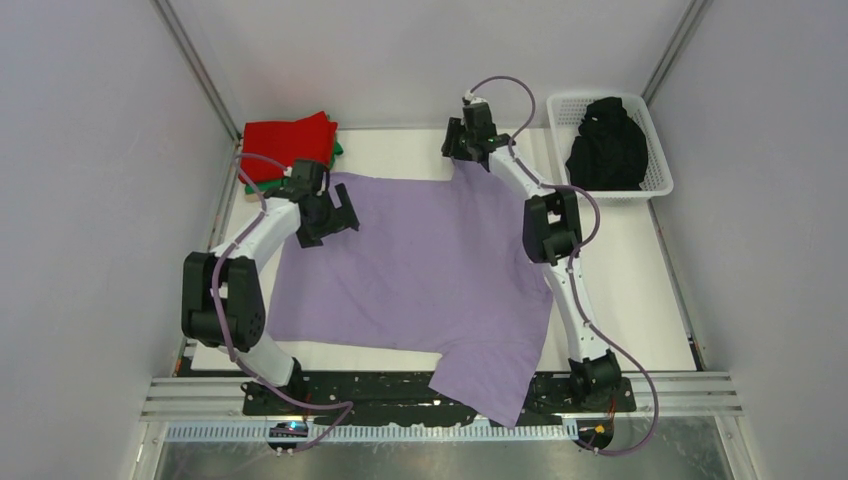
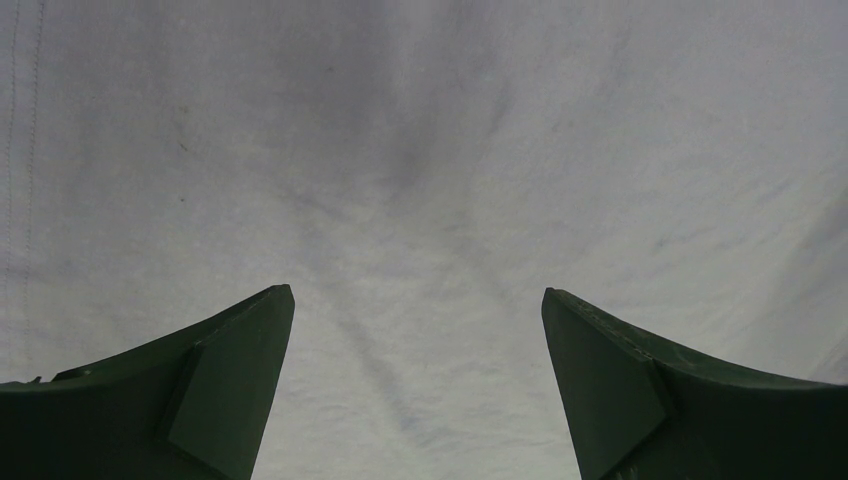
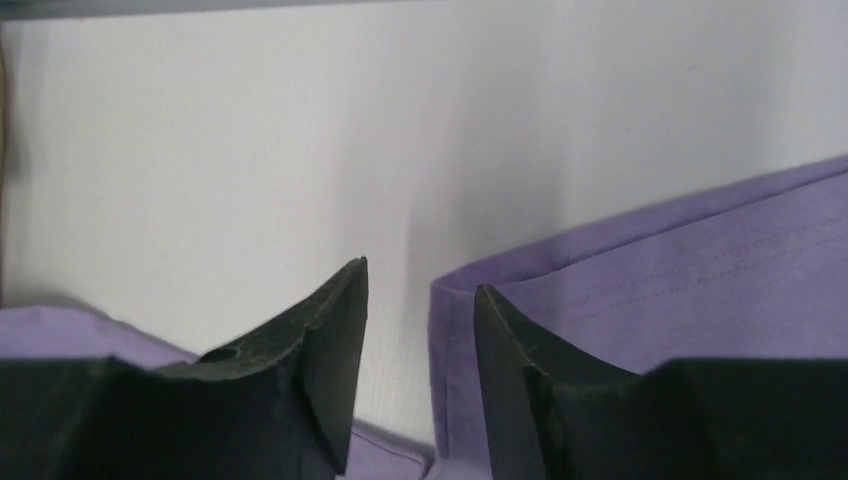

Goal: Fold and stack the t-shirts
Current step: Flatten out the tshirt

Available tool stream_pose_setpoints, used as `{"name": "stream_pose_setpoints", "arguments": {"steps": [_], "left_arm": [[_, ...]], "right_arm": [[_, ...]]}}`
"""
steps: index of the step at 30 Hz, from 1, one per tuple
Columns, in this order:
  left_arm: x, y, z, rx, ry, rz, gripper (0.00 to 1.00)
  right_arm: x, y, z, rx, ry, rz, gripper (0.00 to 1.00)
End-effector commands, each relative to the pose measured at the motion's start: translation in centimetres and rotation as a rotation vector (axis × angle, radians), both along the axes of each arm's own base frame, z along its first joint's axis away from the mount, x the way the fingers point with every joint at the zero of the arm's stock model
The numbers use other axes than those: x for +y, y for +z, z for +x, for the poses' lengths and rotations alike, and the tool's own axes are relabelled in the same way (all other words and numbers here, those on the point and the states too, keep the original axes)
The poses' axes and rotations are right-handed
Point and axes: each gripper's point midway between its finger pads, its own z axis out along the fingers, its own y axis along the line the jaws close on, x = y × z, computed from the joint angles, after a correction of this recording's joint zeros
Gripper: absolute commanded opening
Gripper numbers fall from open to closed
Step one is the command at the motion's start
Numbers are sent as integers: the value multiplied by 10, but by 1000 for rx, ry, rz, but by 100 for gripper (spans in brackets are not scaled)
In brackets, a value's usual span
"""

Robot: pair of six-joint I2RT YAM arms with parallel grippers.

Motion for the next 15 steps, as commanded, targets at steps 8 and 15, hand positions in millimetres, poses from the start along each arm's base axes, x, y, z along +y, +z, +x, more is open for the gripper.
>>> {"name": "stream_pose_setpoints", "arguments": {"steps": [8,15], "left_arm": [[-5,21,20,-65,-18,-21,100],[-14,10,26,-36,-21,-62,99]], "right_arm": [[-15,89,-36,-88,84,-59,96],[-46,74,-121,49,75,-93,95]]}}
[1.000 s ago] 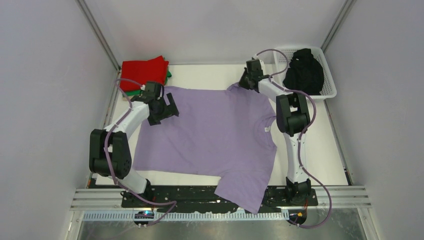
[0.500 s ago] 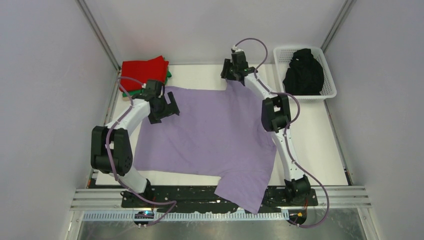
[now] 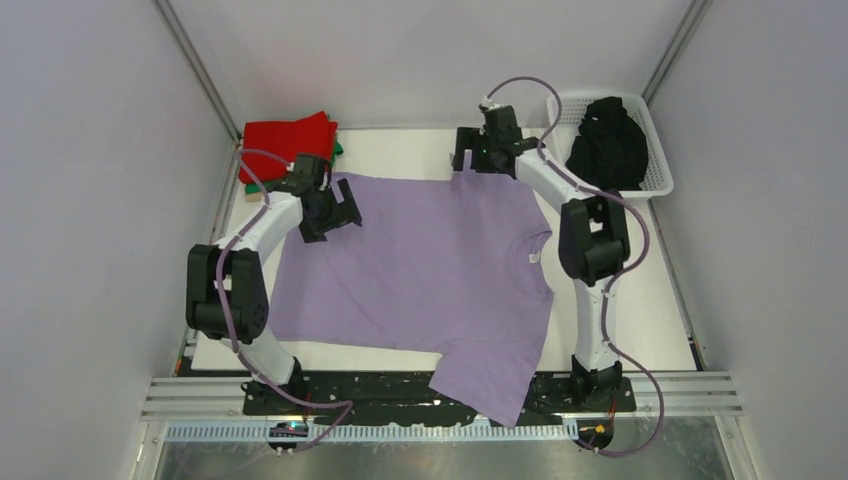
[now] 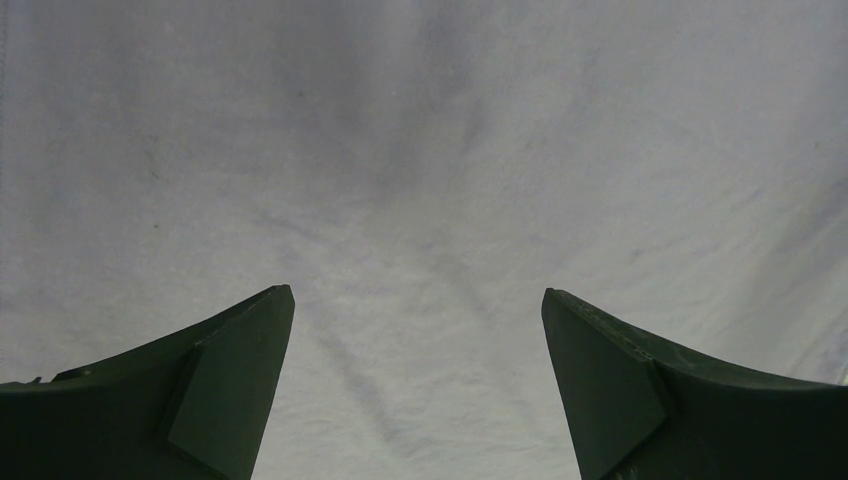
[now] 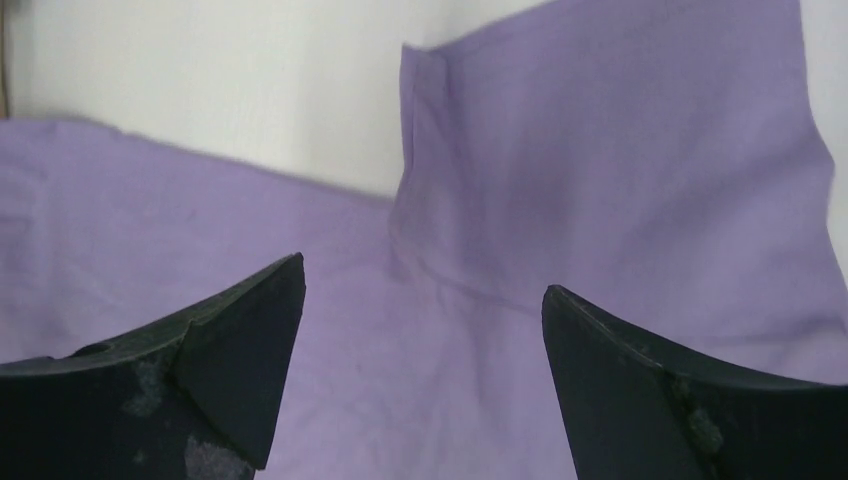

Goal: Fold and stack the t-shirts
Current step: Flatten out the tshirt

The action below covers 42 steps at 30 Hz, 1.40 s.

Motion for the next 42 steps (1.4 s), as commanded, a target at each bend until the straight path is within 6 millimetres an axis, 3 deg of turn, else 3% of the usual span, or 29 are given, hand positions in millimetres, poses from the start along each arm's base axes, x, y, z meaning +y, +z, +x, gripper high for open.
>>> {"name": "stream_pose_setpoints", "arguments": {"steps": [1,2,6,10,15,20,28,34,42], "left_arm": [[-8,3,14,-22,-1,-41,100],[-10,0,13,-11,2,-45,100],[-19,-13,9,29,-11,-66,100],[-29,-23,6,58,-25,-63,100],[-37,-32,5,89,-24,-81,100],[-44,-42,5,124,-14,-108,100],[-57,-47,17,160,-1,-163,99],[-60,-47,28,176,-1,-166,100],[-68,-52,45,209,-2,-185,100]], "right_arm": [[-15,41,-43,-35,0,14,95],[-21,29,-62,9,1,6,96],[-34,-5,-106,125,2,-23,95],[-45,-32,-120,201,-12,-43,95],[-66,-65,-116,297,-64,-35,95],[-84,-78,-97,351,-97,-21,96],[-86,-88,-70,445,-124,25,96],[-90,-85,-33,442,-170,129,95],[-123,-91,-2,422,-289,144,95]]}}
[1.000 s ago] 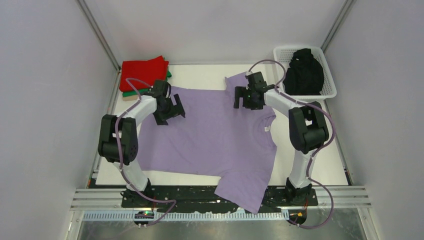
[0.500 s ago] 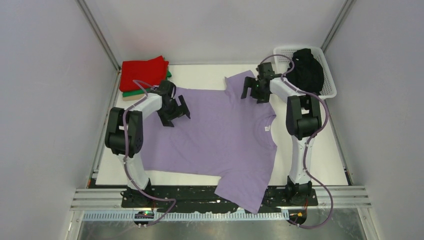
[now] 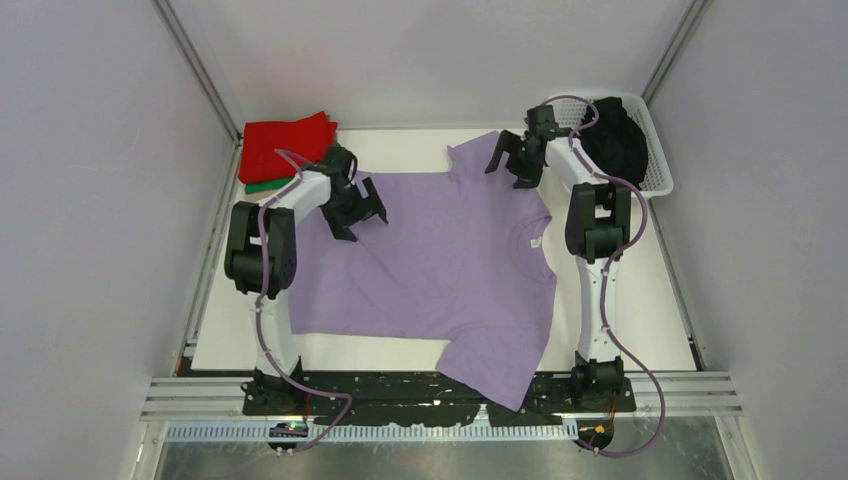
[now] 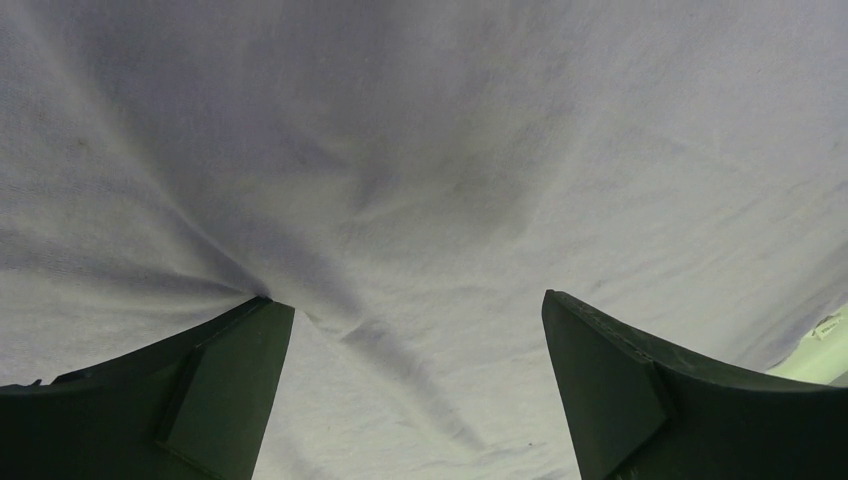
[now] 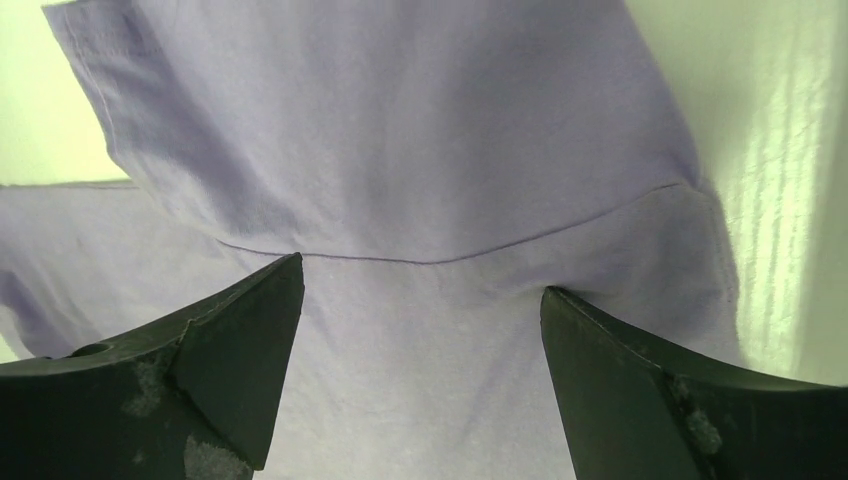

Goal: Fold and stack the t-shirts
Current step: Flatten out the tshirt

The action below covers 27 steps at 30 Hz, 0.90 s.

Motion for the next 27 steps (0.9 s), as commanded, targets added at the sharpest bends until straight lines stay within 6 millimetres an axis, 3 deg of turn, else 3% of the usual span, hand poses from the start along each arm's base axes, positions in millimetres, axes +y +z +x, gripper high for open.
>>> {"name": "stream_pose_setpoints", "arguments": {"steps": [1,8,12,17,19,20,21,22,23,24,25,26,27], "left_arm": [[-10,2,15,8,-2,-37,100],[-14,2,31,14,3,-41,100],[-12,19,37,-28,-2,-30,100],[3,61,29,-140,-8,29,100],[11,77,16,-175,-1,57,100],[17,85,7,-195,6,71,100],[22,90,-3,-210,13,83,100],[27,95,-14,-224,21,93,100],[33,97,-28,-229,32,107,100],[39,96,-42,-225,43,123,100],[46,96,-56,-227,62,140,99],[55,93,-71,-224,86,165,100],[63,88,-86,-217,109,186,100]], "right_arm": [[-27,-30,4,62,-83,-20,95],[-39,-22,33,-7,-112,-26,95],[-40,-10,41,-51,-93,-44,95],[-26,45,36,-185,10,-88,95],[-17,73,28,-251,57,-124,95],[-16,100,23,-307,69,-147,96],[-9,99,14,-305,86,-158,95],[-10,125,8,-358,86,-180,95],[-3,119,-3,-352,101,-193,96],[-5,146,-11,-406,89,-220,95],[0,137,-23,-391,103,-235,95],[-2,161,-33,-438,93,-249,95],[4,149,-48,-423,110,-252,95]]}}
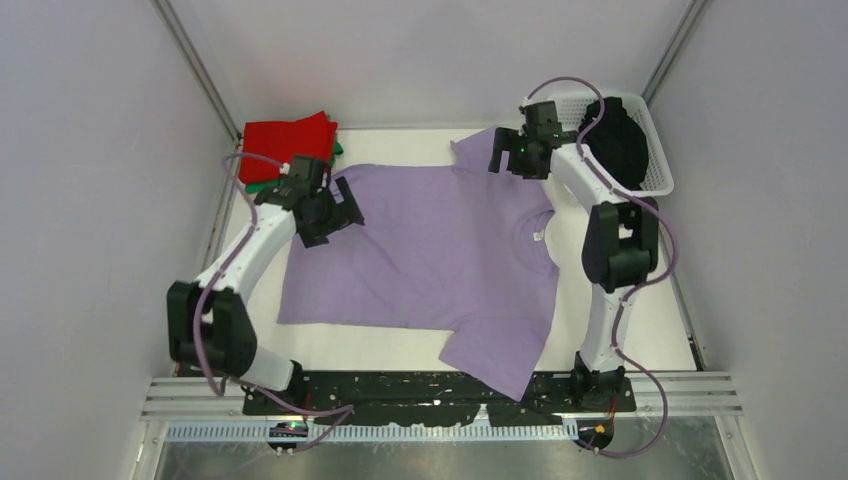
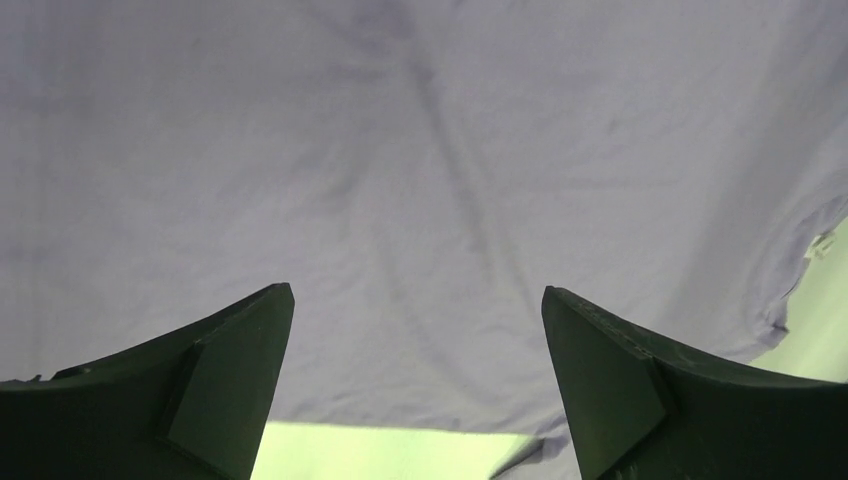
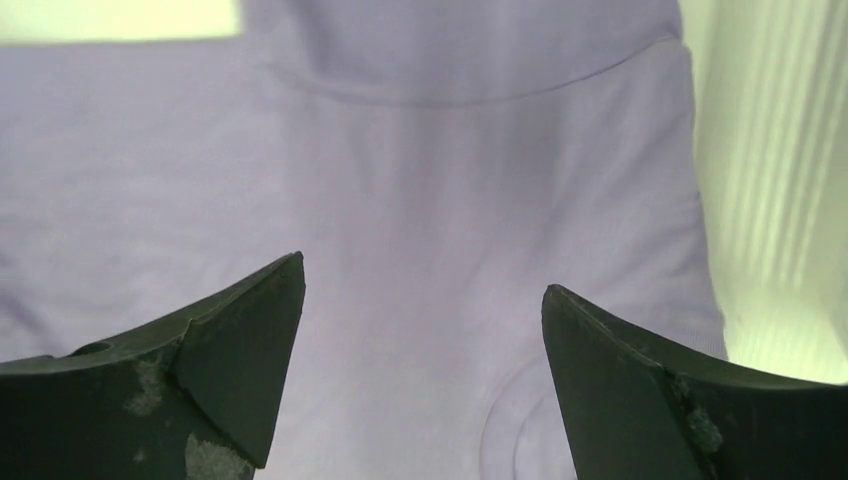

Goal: Fold and stack the t-shirts
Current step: Flatten out the tshirt, then grab the side of the flattened tshirt closest away from the robot with both arms

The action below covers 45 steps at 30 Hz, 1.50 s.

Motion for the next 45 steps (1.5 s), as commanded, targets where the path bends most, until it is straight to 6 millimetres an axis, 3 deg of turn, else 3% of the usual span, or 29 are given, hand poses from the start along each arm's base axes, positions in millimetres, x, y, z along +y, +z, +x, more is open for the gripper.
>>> {"name": "stream_pose_setpoints", "arguments": {"steps": [1,2,3,4,5,6,7,8,9,10,11,14,17,23,28,34,37,42,45], "left_arm": [[40,-8,-59,-6,117,113,99],[49,-12,-72,-3,148,124,100],[59,-20,-90,10,188,133,99],[66,-24,-98,15,226,135,100],[75,-31,-113,25,269,134,100],[83,-37,-123,34,309,132,100],[90,-43,-132,41,356,124,99],[97,-48,-139,46,399,122,100],[104,-54,-147,50,440,126,100],[110,-59,-153,53,478,130,100],[116,-63,-158,51,515,135,99],[135,-74,-169,53,645,149,98],[144,-84,-171,65,719,129,94],[143,-100,-166,136,748,99,69],[143,-110,-165,172,758,104,55],[143,-124,-162,200,774,102,47],[142,-128,-161,220,772,96,35],[141,-128,-161,228,772,97,0],[144,-123,-161,207,774,107,0]], "right_arm": [[5,111,-27,-306,11,-72,95],[6,94,-41,-288,13,-78,95],[4,112,-50,-332,-2,-63,96],[3,96,-61,-320,-6,-59,95],[1,114,-67,-380,-25,-37,95],[-2,96,-79,-350,-34,-39,96],[-6,111,-84,-404,-55,-32,95],[-12,96,-92,-382,-73,-33,95],[-17,108,-94,-429,-97,-19,95],[-22,97,-100,-412,-119,-10,95],[-30,104,-100,-439,-146,10,95],[-36,100,-106,-436,-174,81,95],[-36,101,-106,-436,-160,120,95],[-39,94,-106,-413,-162,130,95],[-44,91,-106,-402,-176,128,95],[-52,94,-106,-406,-198,120,95],[-56,98,-107,-413,-209,119,95],[-58,100,-111,-413,-218,116,96],[-60,99,-117,-395,-226,111,96]]}}
